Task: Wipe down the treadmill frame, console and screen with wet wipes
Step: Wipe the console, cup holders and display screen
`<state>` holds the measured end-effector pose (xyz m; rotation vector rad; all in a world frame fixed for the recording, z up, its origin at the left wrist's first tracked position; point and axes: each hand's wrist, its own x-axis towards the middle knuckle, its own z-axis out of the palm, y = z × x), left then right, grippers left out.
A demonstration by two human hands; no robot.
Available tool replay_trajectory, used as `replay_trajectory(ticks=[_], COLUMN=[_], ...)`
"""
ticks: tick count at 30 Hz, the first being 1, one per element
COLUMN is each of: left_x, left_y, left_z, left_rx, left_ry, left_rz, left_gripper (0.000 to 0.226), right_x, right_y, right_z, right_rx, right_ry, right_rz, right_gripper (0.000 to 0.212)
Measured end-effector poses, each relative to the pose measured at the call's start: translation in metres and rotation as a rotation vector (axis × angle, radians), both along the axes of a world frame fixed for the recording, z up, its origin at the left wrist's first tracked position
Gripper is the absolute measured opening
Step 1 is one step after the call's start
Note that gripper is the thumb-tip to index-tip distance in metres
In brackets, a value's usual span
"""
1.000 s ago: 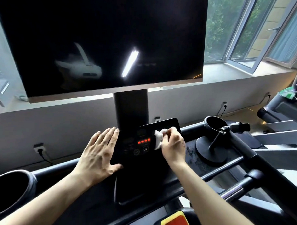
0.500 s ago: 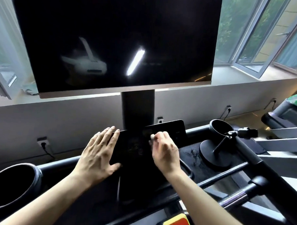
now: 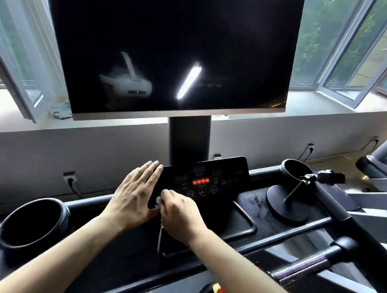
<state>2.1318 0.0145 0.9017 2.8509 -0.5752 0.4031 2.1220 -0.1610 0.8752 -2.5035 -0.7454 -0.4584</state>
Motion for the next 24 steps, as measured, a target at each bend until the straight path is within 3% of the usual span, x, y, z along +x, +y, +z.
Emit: replay_trajectory(ticks=[2,4,8,12,16,18,21,24], left_x=[-0.004,-0.011,-0.026,-0.039,-0.043,-0.047,-0.057,-0.062], left_y=[0.004,0.008,-0.001,-0.043,-0.084,-0.098,-0.110,-0.110], left_z=[-0.003,-0.003,0.011,0.046,0.074,0.086,0.109,0.124], left_rx=[0.036,0.030,-0.109,-0.381,-0.657,-0.730,-0.765,-0.771], left_ry=[-0.023,-0.043,-0.109,0.026,0.208,0.190,0.167,0.177], left_rz=[-0.016,-0.006,0.053,0.083,0.051,0.084,0.185,0.269], left_gripper=[0.114,0.117,0.097,0.078,0.068,0.050,0.016,0.008], right_x=[-0.005,-0.002,0.019,0.022,0.014,0.013,0.014,0.014], right_y=[-0.015,-0.037,-0.070,-0.080,-0.087,-0.092,-0.099,-0.099], right_z=[0.008,0.014,0.037,0.068,0.089,0.096,0.110,0.125], right_rx=[-0.104,-0.016,0.644,1.012,1.093,1.172,1.108,0.981], right_ry=[0.142,0.244,0.592,0.868,0.960,1.012,1.019,0.949], right_rz=[0.138,0.116,-0.052,0.068,0.285,0.357,0.445,0.365], right_gripper=[0.010,0.010,0.011,0.013,0.002,0.015,0.014,0.006])
